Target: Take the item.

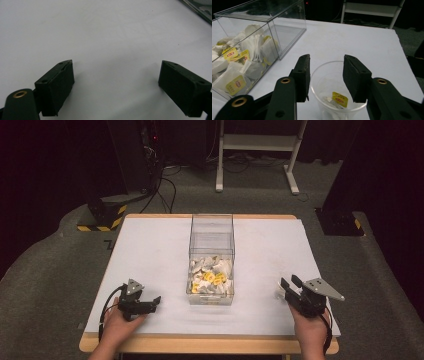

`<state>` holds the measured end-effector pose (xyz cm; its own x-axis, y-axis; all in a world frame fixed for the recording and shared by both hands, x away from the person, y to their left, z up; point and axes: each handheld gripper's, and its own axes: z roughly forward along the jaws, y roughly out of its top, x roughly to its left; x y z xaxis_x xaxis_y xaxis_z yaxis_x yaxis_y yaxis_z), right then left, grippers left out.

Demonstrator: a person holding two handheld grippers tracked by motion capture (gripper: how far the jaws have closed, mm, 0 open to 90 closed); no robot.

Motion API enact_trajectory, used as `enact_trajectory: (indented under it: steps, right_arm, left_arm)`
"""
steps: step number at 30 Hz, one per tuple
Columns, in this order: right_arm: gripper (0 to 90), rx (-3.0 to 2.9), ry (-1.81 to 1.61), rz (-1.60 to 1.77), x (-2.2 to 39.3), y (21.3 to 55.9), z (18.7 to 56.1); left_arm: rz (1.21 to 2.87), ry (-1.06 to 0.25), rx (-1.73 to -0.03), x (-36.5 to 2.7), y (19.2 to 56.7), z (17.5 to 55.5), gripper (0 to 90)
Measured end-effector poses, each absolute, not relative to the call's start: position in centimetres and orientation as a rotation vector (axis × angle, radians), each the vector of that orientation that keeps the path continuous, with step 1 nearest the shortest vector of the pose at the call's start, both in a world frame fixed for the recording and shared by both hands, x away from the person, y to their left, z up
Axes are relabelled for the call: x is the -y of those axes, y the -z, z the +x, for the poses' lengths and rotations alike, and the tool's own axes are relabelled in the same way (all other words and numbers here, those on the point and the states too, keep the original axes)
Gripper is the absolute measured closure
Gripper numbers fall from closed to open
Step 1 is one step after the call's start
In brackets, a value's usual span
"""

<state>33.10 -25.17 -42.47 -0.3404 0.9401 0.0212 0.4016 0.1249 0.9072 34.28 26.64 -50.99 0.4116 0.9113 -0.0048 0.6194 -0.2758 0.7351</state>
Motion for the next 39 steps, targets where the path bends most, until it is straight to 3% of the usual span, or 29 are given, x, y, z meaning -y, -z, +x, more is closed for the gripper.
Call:
enact_trajectory:
  steps: [34, 39]
  right_arm:
    - [48.4, -1.991, -1.169, 1.140, 17.9, 44.1, 33.4]
    - [40.9, -2.048, -1.114, 1.134, 16.8, 45.6, 34.0]
  left_arm:
    - [2.004, -0.564, -1.296, -26.6, 51.0, 34.3, 13.4]
    - [2.004, -0.564, -1.297, -26.6, 51.0, 34.3, 13.4]
